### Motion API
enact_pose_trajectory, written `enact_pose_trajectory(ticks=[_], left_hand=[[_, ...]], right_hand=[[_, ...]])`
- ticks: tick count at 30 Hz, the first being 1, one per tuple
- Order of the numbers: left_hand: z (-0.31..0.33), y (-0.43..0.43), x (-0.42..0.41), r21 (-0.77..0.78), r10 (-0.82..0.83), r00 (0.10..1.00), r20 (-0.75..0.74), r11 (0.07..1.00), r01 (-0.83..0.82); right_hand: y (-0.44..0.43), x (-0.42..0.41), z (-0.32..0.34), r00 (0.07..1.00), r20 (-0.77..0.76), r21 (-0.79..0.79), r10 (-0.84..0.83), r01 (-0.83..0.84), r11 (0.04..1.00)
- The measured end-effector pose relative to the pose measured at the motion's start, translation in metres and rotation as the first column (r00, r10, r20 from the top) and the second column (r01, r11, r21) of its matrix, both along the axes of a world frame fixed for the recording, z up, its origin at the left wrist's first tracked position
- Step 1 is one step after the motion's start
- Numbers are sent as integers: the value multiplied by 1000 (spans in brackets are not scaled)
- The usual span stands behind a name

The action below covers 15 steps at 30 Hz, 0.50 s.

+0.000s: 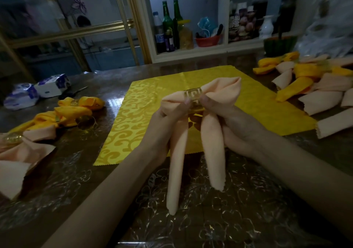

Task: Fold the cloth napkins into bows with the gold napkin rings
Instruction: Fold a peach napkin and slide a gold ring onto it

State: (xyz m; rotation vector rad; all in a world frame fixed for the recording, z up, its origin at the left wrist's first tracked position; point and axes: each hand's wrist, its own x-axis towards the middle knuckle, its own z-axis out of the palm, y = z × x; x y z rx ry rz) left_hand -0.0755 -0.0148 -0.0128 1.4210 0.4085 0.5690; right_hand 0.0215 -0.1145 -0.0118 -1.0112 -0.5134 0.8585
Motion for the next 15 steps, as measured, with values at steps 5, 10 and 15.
enact_pose_trajectory(ticks=[5, 10, 15], left_hand=[[11, 5, 4, 113, 42, 999, 33, 993, -45], [3, -4, -1, 33, 132, 989, 70, 990, -134], [4, -2, 3, 144, 215, 966, 141, 961, -235]], right_hand=[[4, 1, -4, 990, -2, -39, -138, 138, 990], [5, 4, -3, 993, -10, 4, -121, 121, 993], [4, 6, -4, 989, 52, -36, -140, 142, 989]])
